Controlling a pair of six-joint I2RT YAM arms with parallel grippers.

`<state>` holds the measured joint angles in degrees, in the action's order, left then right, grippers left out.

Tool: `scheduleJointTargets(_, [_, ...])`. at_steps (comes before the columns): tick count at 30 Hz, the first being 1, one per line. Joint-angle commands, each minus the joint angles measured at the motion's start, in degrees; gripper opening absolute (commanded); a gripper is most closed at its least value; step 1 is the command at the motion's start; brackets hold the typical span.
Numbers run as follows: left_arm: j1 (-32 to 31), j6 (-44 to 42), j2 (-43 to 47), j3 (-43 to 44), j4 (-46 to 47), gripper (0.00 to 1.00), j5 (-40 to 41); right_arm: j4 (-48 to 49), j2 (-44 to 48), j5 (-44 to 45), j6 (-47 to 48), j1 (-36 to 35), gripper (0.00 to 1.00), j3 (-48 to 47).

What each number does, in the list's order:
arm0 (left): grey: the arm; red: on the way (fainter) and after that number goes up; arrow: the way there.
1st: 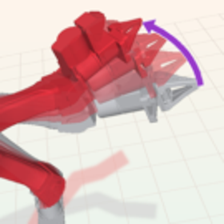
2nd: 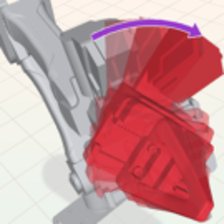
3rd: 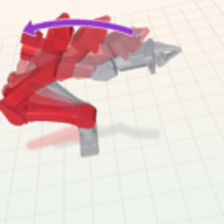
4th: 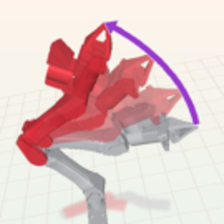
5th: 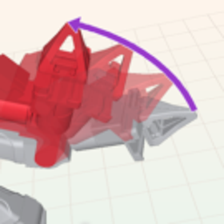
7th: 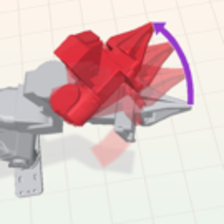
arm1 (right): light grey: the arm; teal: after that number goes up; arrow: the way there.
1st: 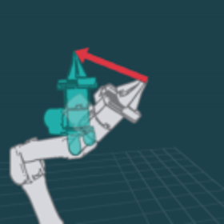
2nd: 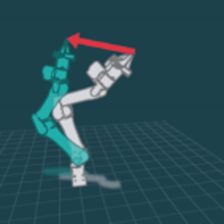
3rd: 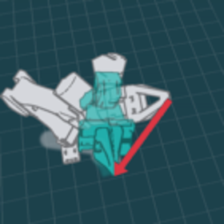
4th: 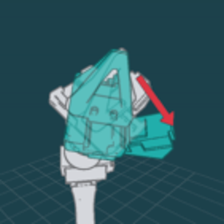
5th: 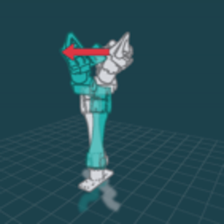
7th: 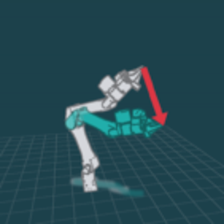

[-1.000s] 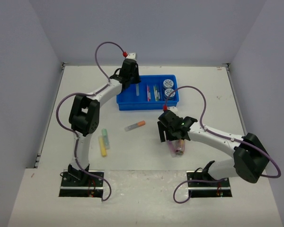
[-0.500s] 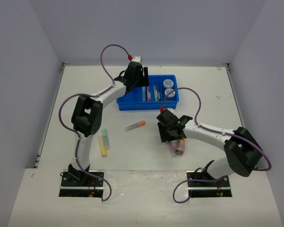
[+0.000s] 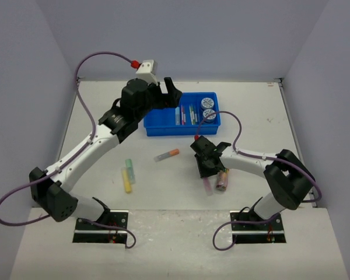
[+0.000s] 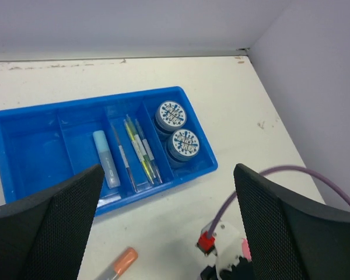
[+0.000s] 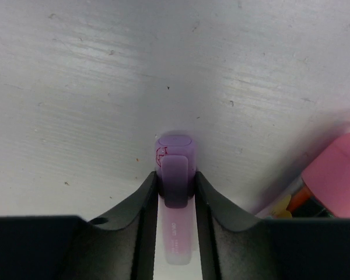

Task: Sort the stationery into containers
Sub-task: Pick up the pen from the center of the board.

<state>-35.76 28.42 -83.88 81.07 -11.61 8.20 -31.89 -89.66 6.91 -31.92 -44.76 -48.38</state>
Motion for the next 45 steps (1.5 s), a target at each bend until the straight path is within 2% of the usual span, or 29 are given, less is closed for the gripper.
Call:
scheduleJointTargets(1, [-1.53,0.28,7.8,-10.12,1.18,0.96,-2.33,2.71,-2.22,-3.65,-1.12,-0.18,0.19,0.92])
scheduleJointTargets(4, [-1.59,2.1,12.29,-16.41,2.6,0.98,-2.39,3.62,-0.36,-4.32,-0.97,-1.01,0.14,1.28])
scheduleJointTargets(6, [-1.59,3.75,15.32,-21.72,5.5,0.99,-4.76,5.2,5.13,-5.0,-0.06,-2.01,0.03,1.36])
scheduleJointTargets(7, [-1.59,4.61,16.19,-24.0,7.33,1.0,-6.83,5.51,6.45,-4.65,0.06,-2.2,0.01,1.36])
scheduleJointTargets(11, [-2.26,8.79,18.61,-31.85,15.63,1.0,-17.31,6.57,16.08,-1.91,-0.81,-2.34,0.0,1.37])
scheduleJointTargets(16, [-3.62,11.21,22.25,-41.7,32.52,0.97,-29.39,7.75,26.41,3.87,-5.41,-2.26,0.0,0.95])
scheduleJointTargets(18, [-5.05,11.84,22.7,-45.27,39.57,0.88,-33.25,7.44,29.54,5.73,-7.88,-2.26,0.0,-0.43])
scheduleJointTargets(26, [-11.85,7.75,16.36,-45.88,49.18,0.63,-38.06,11.79,37.17,0.6,-11.87,-2.27,0.0,-2.52])
scheduleJointTargets(29, [-12.39,7.44,13.75,-45.41,49.93,0.49,-37.75,12.42,39.03,0.62,-12.87,-2.26,0.0,-2.44])
scheduleJointTargets(37, [-13.71,6.95,9.11,-43.08,49.09,0.37,-37.56,15.05,43.41,-0.83,-13.48,-2.3,0.0,-1.18])
scheduleJointTargets(43, [-14.49,7.9,8.82,-41.85,50.04,0.18,-37.32,14.6,42.76,-1.89,-13.08,-2.32,0.0,-2.19])
scheduleJointTargets(45, [-14.42,8.02,8.93,-41.38,50.11,0.08,-37.43,14.89,42.53,-1.79,-13.08,-2.26,0.0,-1.85])
